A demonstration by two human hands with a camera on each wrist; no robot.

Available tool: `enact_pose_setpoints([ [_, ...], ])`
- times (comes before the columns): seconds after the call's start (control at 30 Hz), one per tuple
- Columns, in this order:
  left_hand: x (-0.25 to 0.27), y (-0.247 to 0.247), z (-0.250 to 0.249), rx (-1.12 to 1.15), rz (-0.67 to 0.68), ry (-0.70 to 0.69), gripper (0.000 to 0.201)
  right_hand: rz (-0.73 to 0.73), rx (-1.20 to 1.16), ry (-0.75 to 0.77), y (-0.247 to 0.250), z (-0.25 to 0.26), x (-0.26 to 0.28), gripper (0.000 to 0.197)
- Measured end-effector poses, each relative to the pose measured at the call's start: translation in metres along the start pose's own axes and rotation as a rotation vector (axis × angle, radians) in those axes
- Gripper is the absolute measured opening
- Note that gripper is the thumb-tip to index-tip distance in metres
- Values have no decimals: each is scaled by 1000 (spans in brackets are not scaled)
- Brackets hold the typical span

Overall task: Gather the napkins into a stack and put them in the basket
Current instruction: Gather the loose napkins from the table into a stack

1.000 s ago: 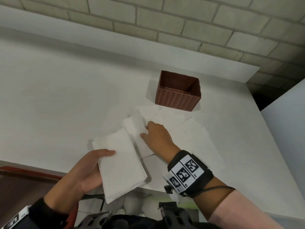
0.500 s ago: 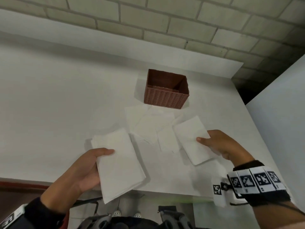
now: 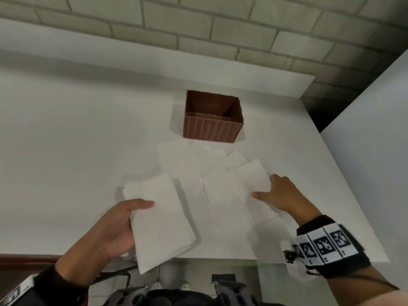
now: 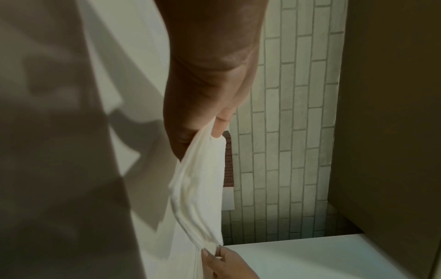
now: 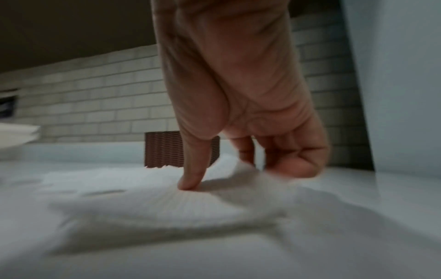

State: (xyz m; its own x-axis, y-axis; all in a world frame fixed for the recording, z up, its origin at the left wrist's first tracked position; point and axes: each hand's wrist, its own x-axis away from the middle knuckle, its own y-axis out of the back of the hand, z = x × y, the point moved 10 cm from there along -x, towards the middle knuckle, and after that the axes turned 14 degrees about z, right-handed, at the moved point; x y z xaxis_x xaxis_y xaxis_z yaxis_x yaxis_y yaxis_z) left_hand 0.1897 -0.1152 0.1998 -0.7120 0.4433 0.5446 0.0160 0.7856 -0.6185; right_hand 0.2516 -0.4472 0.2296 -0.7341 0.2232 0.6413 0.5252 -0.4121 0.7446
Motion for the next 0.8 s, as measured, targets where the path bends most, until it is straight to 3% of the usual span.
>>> enact_pose_setpoints([
  [0.1,-1,0,0,7,4,9,27,-56,-30,-35,2,-1,-3,75],
  [0.23,-4,-4,0,10,21,21,26,51,-153,49,-2,3,-4,39],
  [0.37,-3,-4,-3,6,20,16,30,95,-209,216,19,17,15,31],
  [0.47,-2,-1,-3,-4,-2,10,31,54,41,349,55,41,37,8],
  [0.63,-1,0,-3,2,-32,7,31,179,466,465,55,100,42,7],
  [0.73,1,1,-3,30,-49,5,30,286,598,516,35,128,25,3],
  [0.8,3,3,-3,50,-62,3,32,279,660,515,28,140,11,3],
])
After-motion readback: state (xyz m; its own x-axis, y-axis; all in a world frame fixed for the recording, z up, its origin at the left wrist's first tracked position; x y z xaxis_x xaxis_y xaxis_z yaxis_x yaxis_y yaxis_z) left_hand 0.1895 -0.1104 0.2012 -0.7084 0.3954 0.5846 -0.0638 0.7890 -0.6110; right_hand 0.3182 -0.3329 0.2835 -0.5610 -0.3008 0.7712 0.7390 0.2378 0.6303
